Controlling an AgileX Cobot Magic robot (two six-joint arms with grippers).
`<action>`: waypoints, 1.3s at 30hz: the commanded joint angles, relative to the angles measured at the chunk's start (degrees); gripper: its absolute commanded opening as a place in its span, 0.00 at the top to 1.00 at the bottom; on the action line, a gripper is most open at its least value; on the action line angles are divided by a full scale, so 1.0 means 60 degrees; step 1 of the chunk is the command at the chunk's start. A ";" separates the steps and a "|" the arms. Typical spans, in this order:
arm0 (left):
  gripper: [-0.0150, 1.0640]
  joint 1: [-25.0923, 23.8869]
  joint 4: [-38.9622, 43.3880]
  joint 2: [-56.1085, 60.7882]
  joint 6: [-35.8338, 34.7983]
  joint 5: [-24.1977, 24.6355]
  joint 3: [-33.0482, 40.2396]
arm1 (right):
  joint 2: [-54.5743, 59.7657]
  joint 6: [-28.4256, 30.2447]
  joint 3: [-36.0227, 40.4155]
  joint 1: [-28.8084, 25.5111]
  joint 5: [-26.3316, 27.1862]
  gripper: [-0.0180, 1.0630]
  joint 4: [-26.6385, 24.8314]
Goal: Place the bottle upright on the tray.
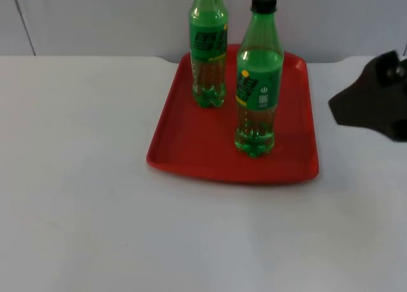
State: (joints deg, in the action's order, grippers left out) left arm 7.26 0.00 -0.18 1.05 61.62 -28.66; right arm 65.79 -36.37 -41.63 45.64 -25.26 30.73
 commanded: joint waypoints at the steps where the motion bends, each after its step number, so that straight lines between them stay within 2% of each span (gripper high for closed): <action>1: 0.01 0.0077 0.0000 0.0030 0.0024 -0.0017 0.0039 | -0.0390 -0.0004 0.0064 0.0052 -0.0291 0.01 -0.0159; 10: 0.01 0.0077 0.0000 0.0030 0.0024 -0.0017 0.0039 | -0.2979 0.0029 0.0998 0.0052 -0.0297 0.01 -0.0174; 19: 0.01 0.0077 0.0000 0.0030 0.0024 -0.0017 0.0039 | -0.6639 0.1257 0.1900 0.0052 -0.0514 0.01 -0.0261; 24: 0.01 0.0077 0.0000 0.0030 0.0024 -0.0017 0.0039 | -0.7916 0.1359 0.2027 0.0052 -0.0897 0.01 -0.0312; 25: 0.01 0.0077 0.0000 0.0030 0.0024 -0.0017 0.0039 | -0.8380 0.1954 0.2027 0.0052 -0.1181 0.01 -0.0734; 26: 0.01 0.0077 0.0000 0.0030 0.0024 -0.0017 0.0039 | -0.8380 0.1954 0.2027 0.0052 -0.1181 0.01 -0.0734; 27: 0.01 0.0077 0.0000 0.0030 0.0024 -0.0017 0.0039 | -0.8612 0.2474 0.2027 0.0052 -0.1336 0.01 -0.1113; 31: 0.01 0.0077 0.0000 0.0030 0.0024 -0.0017 0.0039 | -0.9463 0.5068 0.2027 0.0052 -0.2054 0.01 -0.3415; 32: 0.01 0.0077 0.0000 0.0030 0.0024 -0.0017 0.0039 | -0.9463 0.5068 0.2027 0.0052 -0.2054 0.01 -0.3415; 35: 0.01 0.0077 0.0000 0.0030 0.0024 -0.0017 0.0039 | -0.9870 0.6062 0.2027 0.0052 -0.2634 0.01 -0.4636; 36: 0.01 0.0077 0.0000 0.0030 0.0024 -0.0017 0.0039 | -0.9870 0.6062 0.2027 0.0052 -0.2634 0.01 -0.4636; 39: 0.01 0.0077 0.0000 0.0030 0.0024 -0.0017 0.0039 | -1.0281 0.6062 0.2005 0.0052 -0.3374 0.01 -0.4910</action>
State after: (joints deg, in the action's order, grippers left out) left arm 7.26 0.00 -0.18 1.05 61.62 -28.66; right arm 4.90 -1.05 -29.50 45.64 -44.00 2.24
